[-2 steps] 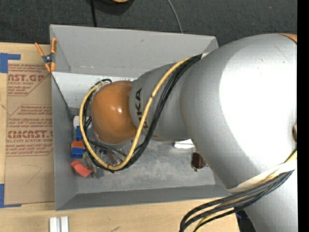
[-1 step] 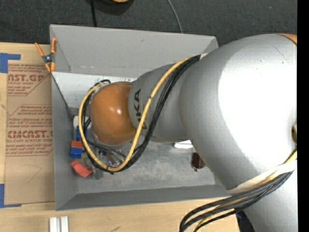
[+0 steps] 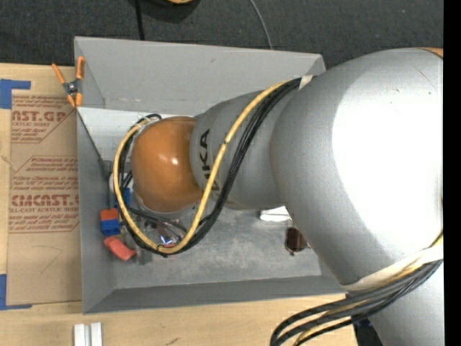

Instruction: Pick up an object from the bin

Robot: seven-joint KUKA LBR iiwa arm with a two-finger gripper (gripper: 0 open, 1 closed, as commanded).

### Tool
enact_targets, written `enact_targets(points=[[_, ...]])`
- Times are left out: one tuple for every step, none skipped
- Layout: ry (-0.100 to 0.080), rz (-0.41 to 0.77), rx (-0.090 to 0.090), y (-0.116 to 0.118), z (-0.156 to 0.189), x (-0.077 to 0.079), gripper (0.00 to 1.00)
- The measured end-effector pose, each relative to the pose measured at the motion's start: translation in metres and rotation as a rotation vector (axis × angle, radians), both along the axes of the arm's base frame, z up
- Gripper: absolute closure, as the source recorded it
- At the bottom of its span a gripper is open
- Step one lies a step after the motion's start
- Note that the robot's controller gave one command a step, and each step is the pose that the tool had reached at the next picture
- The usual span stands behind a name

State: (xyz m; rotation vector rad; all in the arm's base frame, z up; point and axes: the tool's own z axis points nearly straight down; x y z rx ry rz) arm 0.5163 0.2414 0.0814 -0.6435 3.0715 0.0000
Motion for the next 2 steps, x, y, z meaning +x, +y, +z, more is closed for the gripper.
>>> enact_targets(points=[[0.001, 0.081, -0.001, 0.0020, -0.0108, -0.0103, 1.00], [0.002, 0.081, 0.000, 0.0025, -0.0108, -0.0105, 1.00]])
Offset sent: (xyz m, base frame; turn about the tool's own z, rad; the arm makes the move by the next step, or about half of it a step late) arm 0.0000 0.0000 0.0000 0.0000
